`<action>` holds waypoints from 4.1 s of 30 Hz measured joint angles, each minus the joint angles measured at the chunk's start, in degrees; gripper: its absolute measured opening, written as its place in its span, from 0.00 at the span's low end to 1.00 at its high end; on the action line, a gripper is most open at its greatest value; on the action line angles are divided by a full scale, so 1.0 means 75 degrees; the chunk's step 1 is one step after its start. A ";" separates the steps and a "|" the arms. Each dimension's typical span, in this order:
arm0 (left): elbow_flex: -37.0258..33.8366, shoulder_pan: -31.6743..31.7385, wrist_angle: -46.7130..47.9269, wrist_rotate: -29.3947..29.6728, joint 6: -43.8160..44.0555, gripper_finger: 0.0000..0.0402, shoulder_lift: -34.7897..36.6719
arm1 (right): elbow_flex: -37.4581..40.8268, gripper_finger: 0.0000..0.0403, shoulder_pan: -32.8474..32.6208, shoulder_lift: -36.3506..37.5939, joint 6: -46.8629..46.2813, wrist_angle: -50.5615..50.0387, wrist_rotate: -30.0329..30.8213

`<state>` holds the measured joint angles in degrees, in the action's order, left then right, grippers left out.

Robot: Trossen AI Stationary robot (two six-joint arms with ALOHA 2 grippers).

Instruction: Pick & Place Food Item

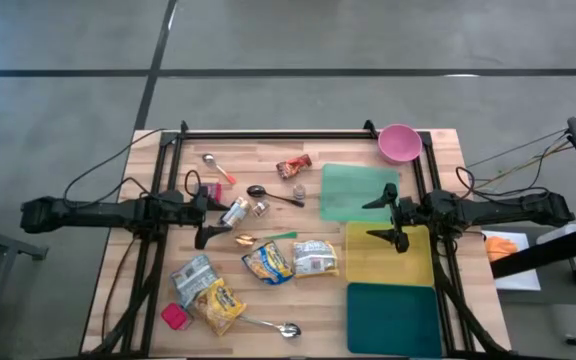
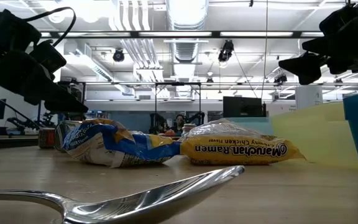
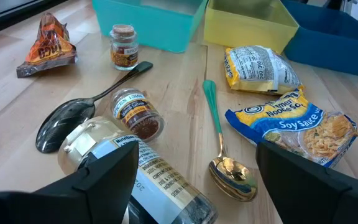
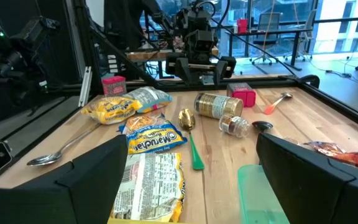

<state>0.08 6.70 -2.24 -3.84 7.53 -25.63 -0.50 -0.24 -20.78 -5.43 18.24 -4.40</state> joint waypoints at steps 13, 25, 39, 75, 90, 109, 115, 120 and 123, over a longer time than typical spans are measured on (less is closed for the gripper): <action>0.0000 0.0001 0.0000 -0.0003 0.0000 0.83 0.0000 | 0.0000 0.87 0.0005 0.0000 0.0249 0.0262 0.0004; 0.0044 0.0053 -0.0994 0.0194 0.1650 0.83 0.0009 | -0.0237 0.87 0.0005 -0.0098 -0.1328 0.1960 0.0930; 0.3572 0.0090 0.2094 -0.0288 0.2108 0.83 -0.0497 | -0.4366 0.87 0.0019 -0.1559 -0.1837 -0.3481 0.0927; 0.4800 0.0128 0.2970 0.0011 0.4641 0.83 -0.0612 | -0.9225 0.87 0.0286 -0.6666 -0.2560 -0.6250 0.0987; 0.4800 0.0125 0.3509 0.0257 0.5292 0.83 -0.0612 | -1.1001 0.87 0.0586 -0.9470 -0.0737 -0.7833 0.0934; 0.4800 0.0125 0.3497 0.0256 0.5257 0.83 -0.0612 | -1.1091 0.87 0.1395 -1.1436 0.0331 -0.7267 0.0980; 0.4800 0.0122 0.3506 0.0256 0.5252 0.83 -0.0612 | -1.1081 0.87 0.1492 -1.2005 -0.0005 -0.7247 0.1016; 0.4800 0.0122 0.3509 0.0254 0.5234 0.83 -0.0612 | -1.1079 0.87 0.1565 -1.2250 -0.0027 -0.7254 0.1387; 0.4800 0.0122 0.3518 0.0256 0.5175 0.83 -0.0612 | -1.1079 0.87 0.1625 -1.2298 -0.0023 -0.7109 0.1398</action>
<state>36.07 7.62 24.14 -1.91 46.35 -30.22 -83.59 11.94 -113.01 -5.61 -35.07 6.08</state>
